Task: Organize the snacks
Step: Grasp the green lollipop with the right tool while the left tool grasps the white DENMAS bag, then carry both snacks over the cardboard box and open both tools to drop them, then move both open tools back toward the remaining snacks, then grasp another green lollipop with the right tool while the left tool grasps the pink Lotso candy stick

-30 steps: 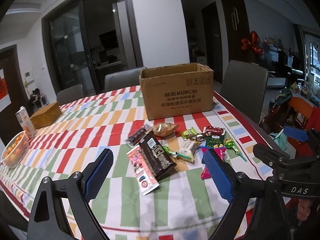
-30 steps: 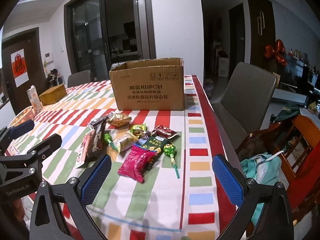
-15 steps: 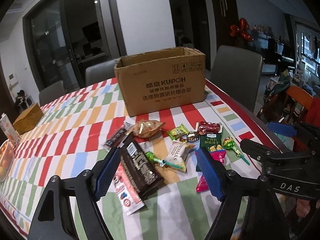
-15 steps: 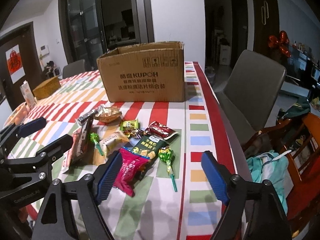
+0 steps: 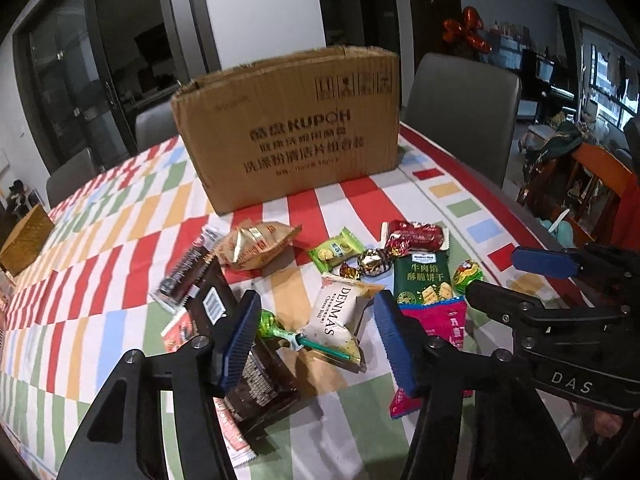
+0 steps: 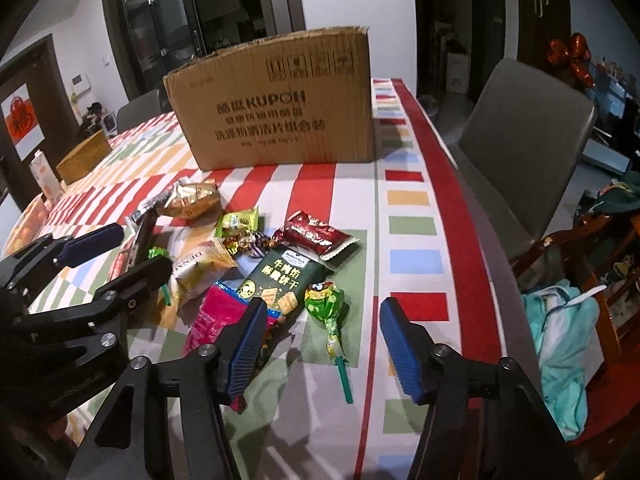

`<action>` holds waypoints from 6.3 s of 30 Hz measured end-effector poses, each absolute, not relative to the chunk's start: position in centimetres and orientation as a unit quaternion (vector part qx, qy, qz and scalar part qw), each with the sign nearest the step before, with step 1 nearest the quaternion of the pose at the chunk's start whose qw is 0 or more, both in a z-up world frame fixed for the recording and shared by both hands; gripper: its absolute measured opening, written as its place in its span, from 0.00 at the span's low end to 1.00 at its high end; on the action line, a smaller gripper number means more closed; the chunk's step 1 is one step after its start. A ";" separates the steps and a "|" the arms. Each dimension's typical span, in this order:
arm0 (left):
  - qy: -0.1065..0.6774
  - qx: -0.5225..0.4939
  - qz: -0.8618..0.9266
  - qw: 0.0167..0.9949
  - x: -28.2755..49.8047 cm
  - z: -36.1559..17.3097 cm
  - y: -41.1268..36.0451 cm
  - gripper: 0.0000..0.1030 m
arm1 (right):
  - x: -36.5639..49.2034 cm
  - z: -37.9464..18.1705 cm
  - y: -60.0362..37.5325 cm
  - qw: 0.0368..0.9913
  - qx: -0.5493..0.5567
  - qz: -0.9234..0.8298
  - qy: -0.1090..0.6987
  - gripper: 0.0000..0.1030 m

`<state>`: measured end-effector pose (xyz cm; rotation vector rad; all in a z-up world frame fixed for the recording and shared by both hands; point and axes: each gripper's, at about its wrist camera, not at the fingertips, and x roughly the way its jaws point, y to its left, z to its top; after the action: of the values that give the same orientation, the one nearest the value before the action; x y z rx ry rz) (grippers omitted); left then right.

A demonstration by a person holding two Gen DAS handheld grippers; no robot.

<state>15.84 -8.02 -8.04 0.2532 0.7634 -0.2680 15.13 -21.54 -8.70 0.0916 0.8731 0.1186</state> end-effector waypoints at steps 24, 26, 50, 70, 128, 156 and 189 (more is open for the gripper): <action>0.457 0.048 -0.158 0.874 19.7 -11.4 -7.7 0.31 | 17.7 -10.8 -21.4 0.886 0.057 0.083 0.452 0.26; 0.457 0.043 -0.159 0.874 19.6 -11.1 -7.7 0.30 | 17.7 -10.7 -21.5 0.887 0.059 0.084 0.451 0.25; 0.353 0.043 -0.142 0.924 16.0 -1.7 -6.8 0.30 | 15.4 -2.3 -20.8 0.928 0.062 0.114 0.348 0.25; 0.287 0.057 -0.120 0.949 20.6 5.6 -5.9 0.30 | 20.2 5.8 -19.9 0.957 0.047 0.123 0.257 0.25; 0.345 0.075 -0.072 0.933 27.3 7.1 -3.0 0.61 | 27.2 7.0 -18.1 0.943 0.000 0.138 0.303 0.46; 0.400 0.056 -0.014 0.915 15.9 -0.4 2.8 0.61 | 19.5 -0.5 -11.7 0.902 -0.021 0.234 0.363 0.46; 0.511 -0.013 -0.029 0.859 19.4 -10.6 4.5 0.53 | 21.8 -9.5 -8.4 0.832 -0.060 0.265 0.483 0.37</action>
<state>19.41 4.46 -10.56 -0.0282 1.0720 -0.0612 21.84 -8.39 -9.51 -0.1278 1.0243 0.5615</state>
